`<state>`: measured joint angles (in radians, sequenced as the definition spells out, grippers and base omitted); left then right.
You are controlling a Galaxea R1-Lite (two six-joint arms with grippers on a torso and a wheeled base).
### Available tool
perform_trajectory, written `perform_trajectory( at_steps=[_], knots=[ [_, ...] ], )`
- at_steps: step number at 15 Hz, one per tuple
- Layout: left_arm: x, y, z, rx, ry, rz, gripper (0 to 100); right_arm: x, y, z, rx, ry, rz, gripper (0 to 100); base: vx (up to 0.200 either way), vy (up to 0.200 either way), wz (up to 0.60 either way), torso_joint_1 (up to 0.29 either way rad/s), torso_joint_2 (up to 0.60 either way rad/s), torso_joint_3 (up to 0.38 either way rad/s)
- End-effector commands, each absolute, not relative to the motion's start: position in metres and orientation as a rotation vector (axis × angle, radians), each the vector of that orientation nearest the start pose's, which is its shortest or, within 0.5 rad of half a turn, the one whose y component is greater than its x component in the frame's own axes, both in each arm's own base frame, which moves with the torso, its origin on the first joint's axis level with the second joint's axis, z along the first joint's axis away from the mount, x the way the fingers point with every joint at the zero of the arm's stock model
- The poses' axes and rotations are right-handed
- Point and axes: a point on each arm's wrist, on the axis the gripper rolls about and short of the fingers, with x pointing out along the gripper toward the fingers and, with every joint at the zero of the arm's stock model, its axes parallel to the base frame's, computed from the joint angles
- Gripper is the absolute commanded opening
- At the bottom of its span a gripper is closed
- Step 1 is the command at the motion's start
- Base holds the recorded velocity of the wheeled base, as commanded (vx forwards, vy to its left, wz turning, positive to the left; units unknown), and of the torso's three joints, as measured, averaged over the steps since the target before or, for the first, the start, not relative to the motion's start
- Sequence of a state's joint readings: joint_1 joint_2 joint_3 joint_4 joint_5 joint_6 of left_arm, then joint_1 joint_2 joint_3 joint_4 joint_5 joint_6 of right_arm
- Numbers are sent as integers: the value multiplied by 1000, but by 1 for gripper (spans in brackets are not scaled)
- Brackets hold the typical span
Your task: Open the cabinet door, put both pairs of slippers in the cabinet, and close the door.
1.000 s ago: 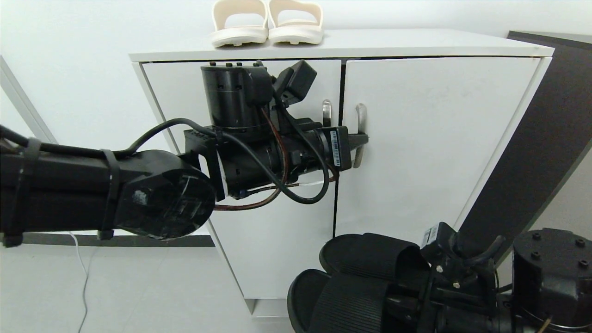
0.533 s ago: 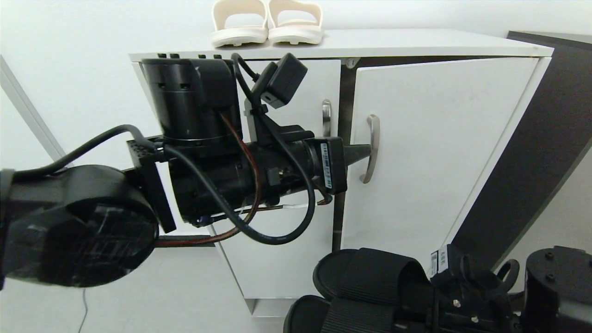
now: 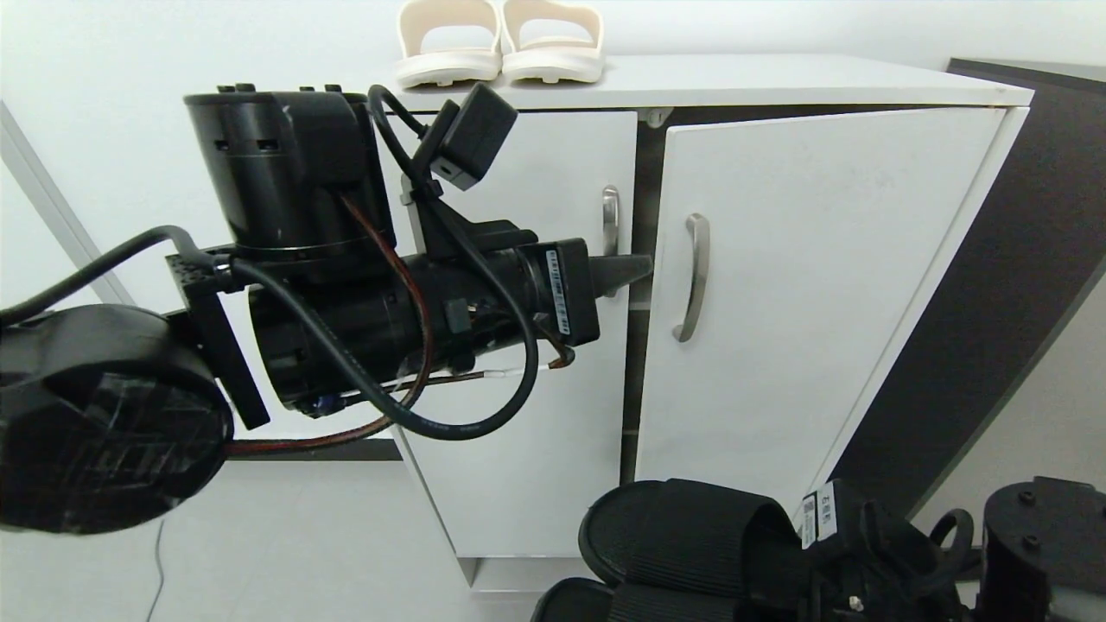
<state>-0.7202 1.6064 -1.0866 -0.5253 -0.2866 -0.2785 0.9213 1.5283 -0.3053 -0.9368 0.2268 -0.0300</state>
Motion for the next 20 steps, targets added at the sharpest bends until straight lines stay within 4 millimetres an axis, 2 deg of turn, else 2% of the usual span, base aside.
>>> perform_trajectory(
  at_steps=[1,6,12,15,18,20],
  knots=[
    [233,-205,277,-267,145,-980,0,126,175,132,-130,268,1145,0,0,0,0,0,0,0],
    [266,-217,274,-313,159,-939,0,125,174,130,-140,275,1149,0,0,0,0,0,0,0],
    [280,-228,274,-327,151,-941,0,119,178,127,-149,286,1182,0,0,0,0,0,0,0],
    [284,-231,273,-328,150,-944,0,114,179,127,-154,288,1203,0,0,0,0,0,0,0],
    [285,-234,272,-330,152,-947,0,113,179,124,-159,298,1210,0,-200,0,0,-2,1,2],
    [271,-245,270,-327,171,-994,0,108,179,122,-166,310,1231,0,-200,0,0,5,0,5]
  ],
)
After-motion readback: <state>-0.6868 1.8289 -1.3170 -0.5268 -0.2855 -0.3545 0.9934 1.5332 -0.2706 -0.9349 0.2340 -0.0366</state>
